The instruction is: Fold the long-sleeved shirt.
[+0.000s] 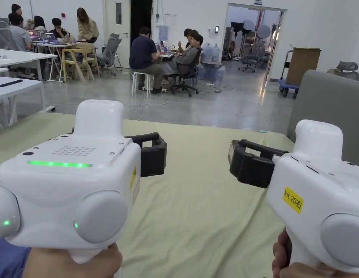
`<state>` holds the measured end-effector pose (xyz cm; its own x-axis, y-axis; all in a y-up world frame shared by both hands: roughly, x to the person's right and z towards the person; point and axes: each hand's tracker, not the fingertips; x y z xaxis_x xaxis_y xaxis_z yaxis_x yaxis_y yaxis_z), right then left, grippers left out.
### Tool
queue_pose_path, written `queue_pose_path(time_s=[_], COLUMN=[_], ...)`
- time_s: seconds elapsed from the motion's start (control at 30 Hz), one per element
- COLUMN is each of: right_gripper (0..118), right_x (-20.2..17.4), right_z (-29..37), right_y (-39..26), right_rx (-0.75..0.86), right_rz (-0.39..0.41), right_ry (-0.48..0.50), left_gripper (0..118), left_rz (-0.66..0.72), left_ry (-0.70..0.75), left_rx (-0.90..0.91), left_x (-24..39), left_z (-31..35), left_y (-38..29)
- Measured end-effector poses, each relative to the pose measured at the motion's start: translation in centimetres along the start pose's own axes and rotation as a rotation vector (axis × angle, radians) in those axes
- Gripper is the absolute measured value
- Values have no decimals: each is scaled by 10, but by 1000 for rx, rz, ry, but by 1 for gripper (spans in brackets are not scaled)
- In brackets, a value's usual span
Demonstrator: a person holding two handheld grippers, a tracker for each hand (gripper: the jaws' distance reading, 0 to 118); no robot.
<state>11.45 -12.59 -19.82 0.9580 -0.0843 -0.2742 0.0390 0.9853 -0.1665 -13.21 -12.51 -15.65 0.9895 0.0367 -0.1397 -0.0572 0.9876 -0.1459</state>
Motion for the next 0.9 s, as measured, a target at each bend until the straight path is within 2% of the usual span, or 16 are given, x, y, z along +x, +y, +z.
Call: queue_pose_path(time_s=[0.9], right_gripper=[110], right_x=[-2], right_z=[2], right_y=[1], right_rx=[-5], right_rz=[15], right_ry=[-1], left_gripper=[103], left_rz=[0], left_ry=[-1], left_rx=[-3], left_x=[0], left_z=[3], left_y=[0])
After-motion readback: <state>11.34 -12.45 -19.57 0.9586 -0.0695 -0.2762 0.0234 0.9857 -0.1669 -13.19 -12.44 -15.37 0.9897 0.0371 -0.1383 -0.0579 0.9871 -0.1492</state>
